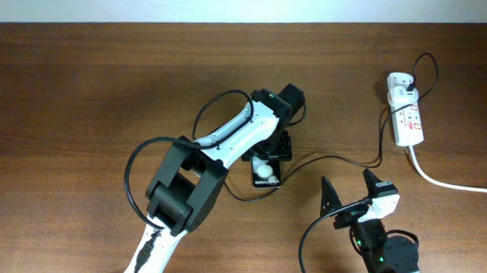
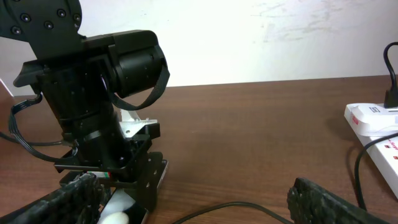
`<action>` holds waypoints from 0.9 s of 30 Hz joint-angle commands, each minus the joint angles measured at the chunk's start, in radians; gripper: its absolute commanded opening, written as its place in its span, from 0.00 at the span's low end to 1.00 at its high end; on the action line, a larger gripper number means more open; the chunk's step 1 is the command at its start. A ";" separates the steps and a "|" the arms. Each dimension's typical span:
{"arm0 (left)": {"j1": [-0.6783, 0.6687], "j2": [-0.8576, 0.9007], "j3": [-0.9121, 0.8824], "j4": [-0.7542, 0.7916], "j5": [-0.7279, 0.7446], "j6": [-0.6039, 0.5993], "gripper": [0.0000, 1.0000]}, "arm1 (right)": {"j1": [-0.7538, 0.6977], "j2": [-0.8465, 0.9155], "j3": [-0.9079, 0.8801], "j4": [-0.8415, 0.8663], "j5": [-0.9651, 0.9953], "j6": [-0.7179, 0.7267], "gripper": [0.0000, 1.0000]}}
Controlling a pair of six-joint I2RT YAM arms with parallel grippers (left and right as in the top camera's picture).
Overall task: Plug charger to phone and switch on socket
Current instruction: 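Regrasp the phone lengthwise with the left gripper and lift it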
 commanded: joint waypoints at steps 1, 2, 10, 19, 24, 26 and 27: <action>0.003 0.025 -0.031 0.014 0.029 0.000 0.51 | -0.006 -0.007 -0.005 -0.007 0.003 -0.010 0.99; 0.003 0.025 -0.031 0.014 0.029 0.001 0.48 | -0.006 -0.007 -0.005 -0.007 0.003 -0.010 0.99; 0.005 0.021 0.094 -0.060 0.029 0.032 0.37 | -0.006 -0.007 -0.005 -0.007 0.003 -0.010 0.99; 0.029 0.021 0.285 -0.241 0.030 0.051 0.27 | -0.006 -0.007 -0.005 -0.007 0.003 -0.010 0.99; 0.112 0.021 0.408 -0.343 0.144 0.105 0.00 | -0.006 -0.007 -0.005 -0.007 0.003 -0.010 0.99; 0.172 0.022 0.410 -0.351 0.278 0.127 0.00 | -0.006 -0.007 -0.005 -0.007 0.003 -0.010 0.99; 0.200 0.022 0.410 -0.356 0.304 0.127 0.00 | -0.006 -0.007 -0.005 -0.007 0.003 -0.010 0.99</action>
